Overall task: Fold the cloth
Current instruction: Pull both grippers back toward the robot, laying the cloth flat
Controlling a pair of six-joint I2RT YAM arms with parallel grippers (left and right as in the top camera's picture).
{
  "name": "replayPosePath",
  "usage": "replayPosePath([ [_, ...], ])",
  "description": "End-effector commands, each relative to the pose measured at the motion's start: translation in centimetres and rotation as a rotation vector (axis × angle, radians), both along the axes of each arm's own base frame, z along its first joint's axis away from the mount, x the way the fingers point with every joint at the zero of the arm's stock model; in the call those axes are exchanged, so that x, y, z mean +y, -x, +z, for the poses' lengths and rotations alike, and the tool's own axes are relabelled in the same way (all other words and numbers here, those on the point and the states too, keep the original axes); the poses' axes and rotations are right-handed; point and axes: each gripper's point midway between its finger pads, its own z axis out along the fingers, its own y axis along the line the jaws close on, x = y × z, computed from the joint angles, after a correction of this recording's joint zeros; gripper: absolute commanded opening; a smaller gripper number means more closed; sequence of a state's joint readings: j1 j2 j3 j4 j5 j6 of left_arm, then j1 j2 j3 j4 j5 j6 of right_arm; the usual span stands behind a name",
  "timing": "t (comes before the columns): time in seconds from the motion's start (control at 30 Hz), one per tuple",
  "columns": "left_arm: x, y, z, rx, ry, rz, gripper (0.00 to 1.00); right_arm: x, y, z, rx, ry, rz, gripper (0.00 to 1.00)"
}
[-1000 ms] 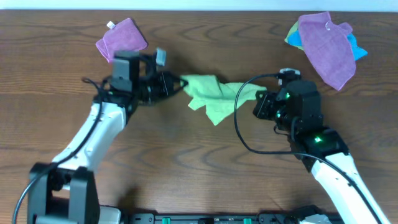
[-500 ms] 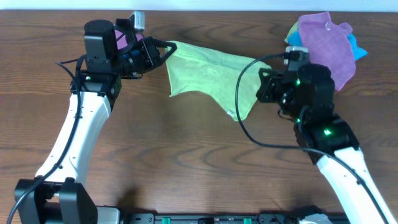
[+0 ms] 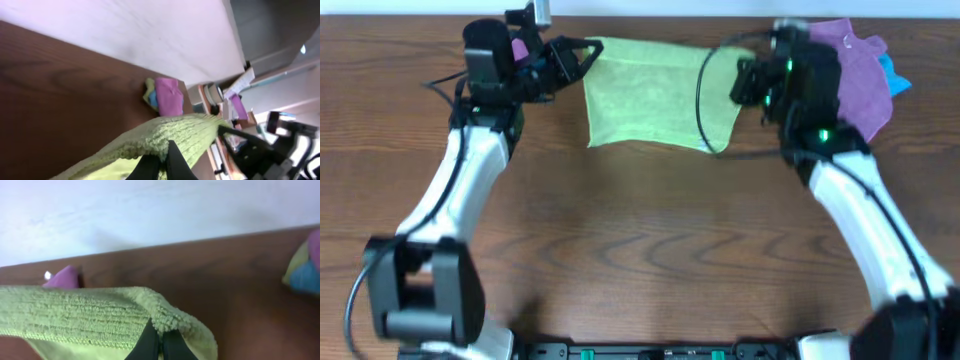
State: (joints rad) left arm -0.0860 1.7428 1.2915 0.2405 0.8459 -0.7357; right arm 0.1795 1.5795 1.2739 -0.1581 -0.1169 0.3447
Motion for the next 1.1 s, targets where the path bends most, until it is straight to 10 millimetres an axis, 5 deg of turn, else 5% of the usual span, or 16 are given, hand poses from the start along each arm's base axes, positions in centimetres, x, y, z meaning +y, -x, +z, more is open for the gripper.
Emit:
replayPosePath([
  [0.0,0.2,-2.6,0.7,-0.002,0.028,0.01,0.06,-0.9,-2.9,1.6,-0.04,0.051,-0.009,0.01],
  [0.17,-0.2,-4.5,2.7,-0.037,0.039,-0.031,0.06,-0.7,-4.6,3.5,-0.043,0.117,0.022,0.01],
  [0.3,-0.3,-3.6,1.8,-0.015,-0.011,-0.081,0.06,-0.9,-4.0,3.2,-0.006,0.153,0.04,0.01],
  [0.67,0.0,3.8,-6.9,0.284,-0.195,-0.278,0.06,-1.6,2.4,-4.3,0.391,0.219,0.089,0.01],
  [1.07,1.1,11.8,-10.6,0.451,-0.354,-0.485,0.06,-1.8,9.4,-9.9,0.71,0.244,0.164,0.01],
])
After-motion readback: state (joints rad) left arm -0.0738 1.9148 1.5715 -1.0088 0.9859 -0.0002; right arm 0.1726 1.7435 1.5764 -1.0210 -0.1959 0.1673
